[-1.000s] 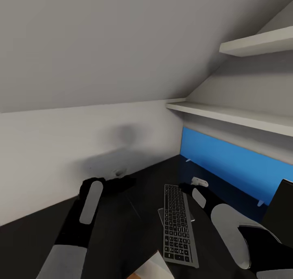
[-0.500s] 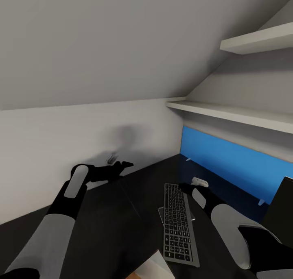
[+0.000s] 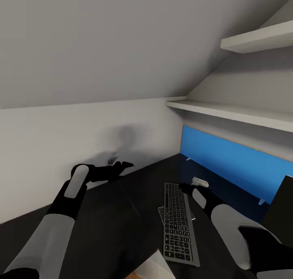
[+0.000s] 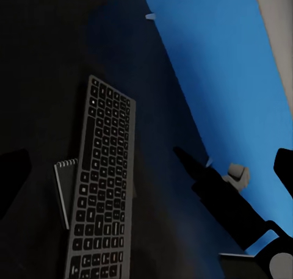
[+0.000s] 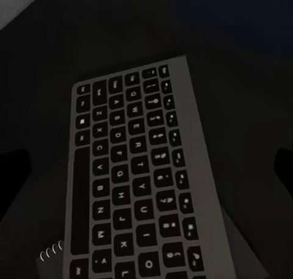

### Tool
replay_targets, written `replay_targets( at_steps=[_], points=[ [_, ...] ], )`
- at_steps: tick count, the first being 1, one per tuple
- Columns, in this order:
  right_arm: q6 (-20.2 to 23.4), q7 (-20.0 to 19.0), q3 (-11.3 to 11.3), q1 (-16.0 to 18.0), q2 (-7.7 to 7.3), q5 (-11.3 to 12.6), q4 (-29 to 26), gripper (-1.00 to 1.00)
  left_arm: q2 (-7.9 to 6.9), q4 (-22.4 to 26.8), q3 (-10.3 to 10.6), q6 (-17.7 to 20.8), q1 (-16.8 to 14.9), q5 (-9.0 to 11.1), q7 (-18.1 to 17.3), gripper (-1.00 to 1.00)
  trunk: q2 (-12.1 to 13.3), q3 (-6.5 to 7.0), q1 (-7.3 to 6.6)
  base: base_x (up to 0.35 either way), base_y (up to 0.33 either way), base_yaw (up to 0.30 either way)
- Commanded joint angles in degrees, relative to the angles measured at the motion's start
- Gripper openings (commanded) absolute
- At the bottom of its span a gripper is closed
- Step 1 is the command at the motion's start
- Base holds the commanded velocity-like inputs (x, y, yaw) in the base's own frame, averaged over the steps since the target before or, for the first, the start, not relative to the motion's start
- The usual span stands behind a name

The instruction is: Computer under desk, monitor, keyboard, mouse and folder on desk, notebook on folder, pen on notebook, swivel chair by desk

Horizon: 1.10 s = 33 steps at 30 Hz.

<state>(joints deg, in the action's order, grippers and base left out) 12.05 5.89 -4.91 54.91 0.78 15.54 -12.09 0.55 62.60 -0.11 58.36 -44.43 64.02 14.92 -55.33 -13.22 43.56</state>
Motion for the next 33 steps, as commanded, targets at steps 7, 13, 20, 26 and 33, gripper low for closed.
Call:
replay_targets(
  at_steps=[7,13,20,26,33],
  points=[
    [0.3,0.2,-0.4,0.0,0.01,-0.3,-0.1,1.00,-0.02,-0.1,0.0,0.1,0.0,0.7,0.6,1.00,-2.9,-1.34,1.55,0.000,0.000,0.000],
    [0.3,0.2,-0.4,0.0,0.01,-0.4,-0.1,1.00,0.10,-0.3,0.1,0.1,0.0,0.8,0.6,1.00,-5.3,-2.42,2.87,0.000,0.000,0.000],
    [-1.2,0.2,-0.2,0.0,0.17,-0.7,-0.1,1.00,0.13,-1.5,0.5,0.1,0.0,0.9,0.6,1.00,-8.1,-3.68,4.41,0.000,0.000,0.000],
    [-2.2,0.3,-0.2,0.0,0.17,-0.8,0.0,1.00,0.00,-2.1,0.5,0.1,0.0,0.9,0.6,1.00,-10.5,-4.75,5.72,0.000,0.000,0.000],
    [-2.3,0.5,-0.1,0.0,0.23,-0.8,0.1,1.00,-0.02,-2.2,0.5,0.1,0.0,1.0,0.6,1.00,-13.3,-6.01,7.26,0.000,0.000,0.000]
  ],
)
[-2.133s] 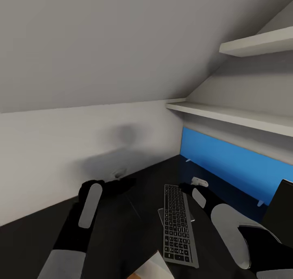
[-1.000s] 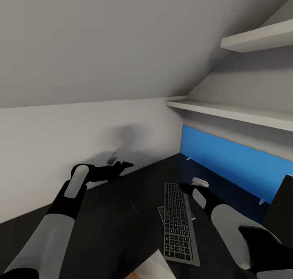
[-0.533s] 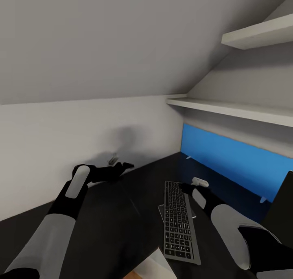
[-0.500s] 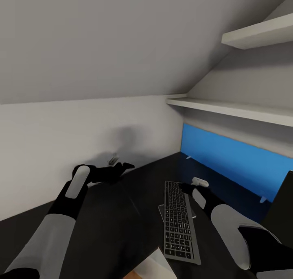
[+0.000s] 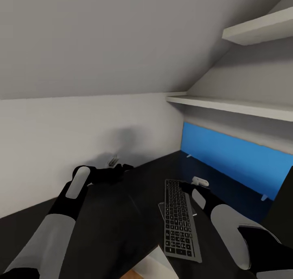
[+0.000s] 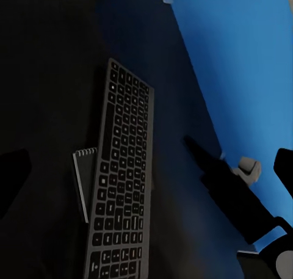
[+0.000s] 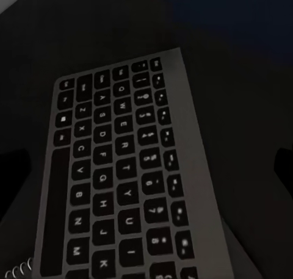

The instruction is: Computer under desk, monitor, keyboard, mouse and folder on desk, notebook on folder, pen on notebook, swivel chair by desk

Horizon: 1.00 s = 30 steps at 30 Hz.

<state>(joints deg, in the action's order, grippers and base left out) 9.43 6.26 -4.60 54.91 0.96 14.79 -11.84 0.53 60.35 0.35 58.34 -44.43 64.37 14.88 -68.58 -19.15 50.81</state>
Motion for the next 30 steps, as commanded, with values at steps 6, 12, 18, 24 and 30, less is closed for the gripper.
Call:
replay_targets(
  at_steps=[6,12,18,24,30],
  points=[
    [0.3,0.2,-0.4,0.0,0.17,-0.2,0.3,1.00,-0.02,-0.1,0.0,0.1,0.0,0.6,0.6,1.00,-2.5,-1.15,1.33,0.000,0.000,0.000],
    [0.3,0.3,-0.4,0.0,0.40,-3.2,0.5,1.00,-0.38,-0.5,-0.1,0.0,0.0,0.5,0.6,1.00,-4.9,-2.23,2.64,0.000,0.000,0.000],
    [0.3,0.3,-0.4,0.0,0.44,-3.7,0.6,1.00,-0.43,-0.5,0.0,0.0,0.0,0.5,0.6,1.00,-7.3,-3.31,3.96,0.000,0.000,0.000],
    [0.3,0.2,-0.4,0.0,0.45,-3.9,0.6,1.00,-0.44,-0.5,0.0,0.0,0.0,0.5,0.6,1.00,-9.7,-4.39,5.28,0.000,0.000,0.000],
    [0.3,0.2,-0.4,0.0,0.45,-4.1,0.6,1.00,-0.44,-0.5,0.0,0.0,0.0,0.6,0.6,1.00,-12.1,-5.46,6.60,0.000,0.000,0.000]
  ],
)
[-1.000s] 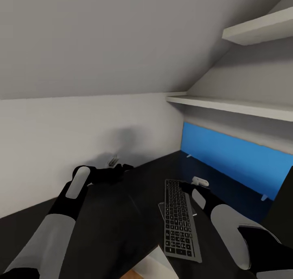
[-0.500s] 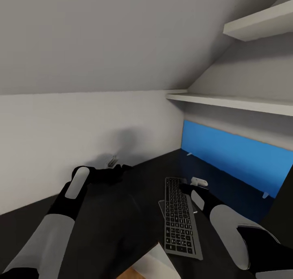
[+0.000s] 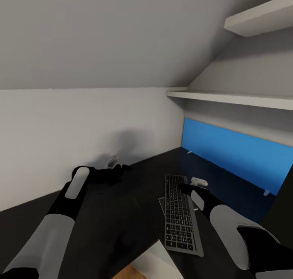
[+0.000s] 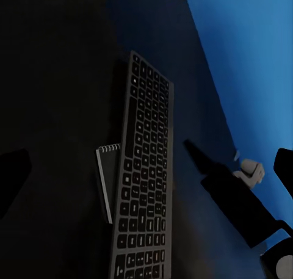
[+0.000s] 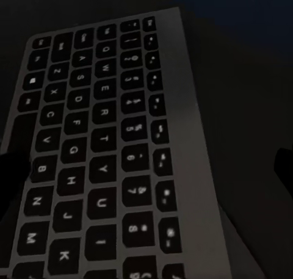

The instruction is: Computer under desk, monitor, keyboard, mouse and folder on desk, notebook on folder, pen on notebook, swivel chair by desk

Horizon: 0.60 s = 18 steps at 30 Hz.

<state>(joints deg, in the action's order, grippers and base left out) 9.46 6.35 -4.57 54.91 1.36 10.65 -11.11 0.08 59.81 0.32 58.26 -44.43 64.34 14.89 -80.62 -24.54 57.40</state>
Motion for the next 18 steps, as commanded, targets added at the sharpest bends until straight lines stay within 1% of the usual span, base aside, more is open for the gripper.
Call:
replay_targets(
  at_steps=[1,18],
  points=[
    [0.3,0.2,-0.4,0.0,0.05,0.1,-0.1,1.00,0.00,0.0,0.0,0.1,0.0,0.6,0.6,1.00,-0.5,-0.25,0.23,0.000,0.000,0.000],
    [0.3,0.2,-0.4,0.0,0.05,0.1,-0.1,1.00,0.00,0.0,0.0,0.1,0.0,0.6,0.6,1.00,-7.3,-3.30,3.96,0.000,0.000,0.000]
  ],
)
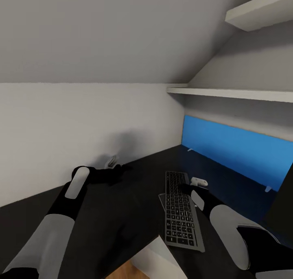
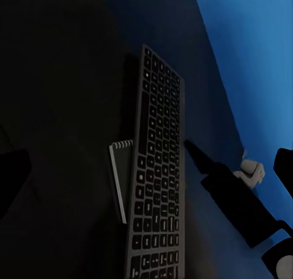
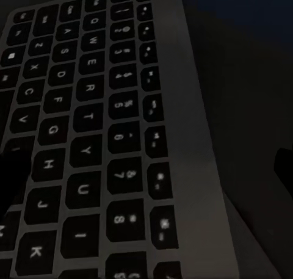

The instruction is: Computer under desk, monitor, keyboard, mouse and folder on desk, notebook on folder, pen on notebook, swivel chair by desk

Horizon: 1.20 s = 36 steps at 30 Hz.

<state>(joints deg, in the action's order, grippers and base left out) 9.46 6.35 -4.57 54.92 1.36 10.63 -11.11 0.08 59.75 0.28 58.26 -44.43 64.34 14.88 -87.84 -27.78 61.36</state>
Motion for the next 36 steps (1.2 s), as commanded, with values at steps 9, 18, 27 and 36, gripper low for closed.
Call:
replay_targets(
  at_steps=[9,18,27,36],
  points=[
    [0.3,0.2,-0.4,0.0,0.05,0.0,-0.1,1.00,0.00,-0.1,0.0,0.1,0.0,0.6,0.6,1.00,-3.7,-1.68,1.98,0.000,0.000,0.000],
    [0.3,0.2,-0.4,0.0,0.05,0.0,-0.1,1.00,0.00,-0.1,0.0,0.1,0.0,0.6,0.6,1.00,-7.3,-3.30,3.96,0.000,0.000,0.000],
    [0.4,0.1,-0.4,0.0,0.05,0.1,-0.1,1.00,0.00,-0.6,0.0,0.1,0.0,0.6,0.6,1.00,-10.9,-4.92,5.93,0.000,0.000,0.000],
    [0.4,0.1,-0.5,0.0,0.05,0.1,-0.1,1.00,0.00,-1.2,0.0,0.1,0.0,0.6,0.6,1.00,-12.5,-5.63,6.81,0.000,0.000,0.000]
  ],
)
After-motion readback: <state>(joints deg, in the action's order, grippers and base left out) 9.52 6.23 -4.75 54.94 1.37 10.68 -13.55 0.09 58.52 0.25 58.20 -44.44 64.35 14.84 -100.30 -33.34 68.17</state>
